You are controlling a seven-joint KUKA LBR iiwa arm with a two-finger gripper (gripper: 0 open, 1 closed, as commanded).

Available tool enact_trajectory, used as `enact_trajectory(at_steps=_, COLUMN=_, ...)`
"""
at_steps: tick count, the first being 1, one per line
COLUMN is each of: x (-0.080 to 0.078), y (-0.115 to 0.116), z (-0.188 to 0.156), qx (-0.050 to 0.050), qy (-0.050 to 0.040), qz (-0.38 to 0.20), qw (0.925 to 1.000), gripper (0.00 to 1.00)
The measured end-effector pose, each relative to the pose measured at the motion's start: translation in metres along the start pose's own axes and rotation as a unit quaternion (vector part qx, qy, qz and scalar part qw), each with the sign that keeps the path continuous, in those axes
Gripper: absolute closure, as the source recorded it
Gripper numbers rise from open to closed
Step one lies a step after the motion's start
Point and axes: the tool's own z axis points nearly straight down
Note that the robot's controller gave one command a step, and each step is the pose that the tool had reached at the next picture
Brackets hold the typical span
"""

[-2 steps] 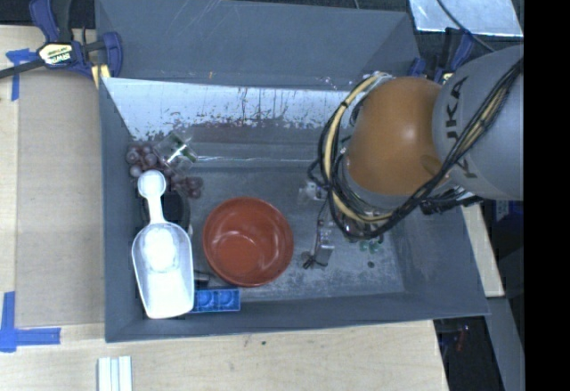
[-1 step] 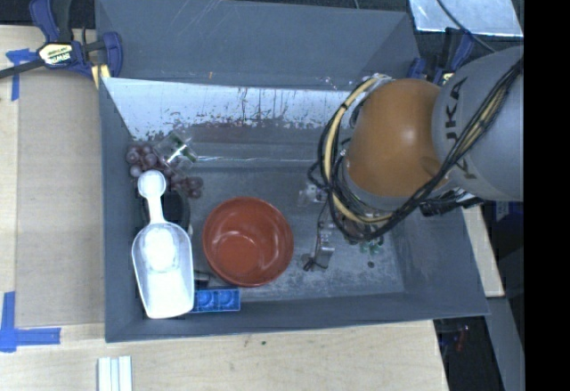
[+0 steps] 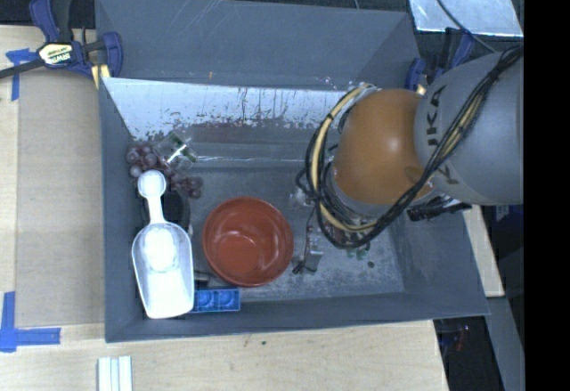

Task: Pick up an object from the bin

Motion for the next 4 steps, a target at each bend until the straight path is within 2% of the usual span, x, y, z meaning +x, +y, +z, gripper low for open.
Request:
enact_trajectory(at_steps=1, x=-0.028, y=-0.001, z=-0.028, qx=0.0, qy=0.0, qz=-0.179, qw=0.9838, gripper=0.0)
enact_trajectory(at_steps=2, x=0.011, y=0.044, z=0.052, qx=0.0, qy=-0.0004, qz=-0.034, qw=0.9994, gripper=0.0)
enact_trajectory(at_steps=3, x=-0.02, y=0.03, z=-0.029, qx=0.0, qy=-0.0016, qz=-0.122, qw=0.9925, gripper=0.0)
enact_trajectory(at_steps=4, x=0.0, y=0.041, z=-0.048, qx=0.0, qy=0.0034, qz=-0.056, qw=0.9984, gripper=0.0)
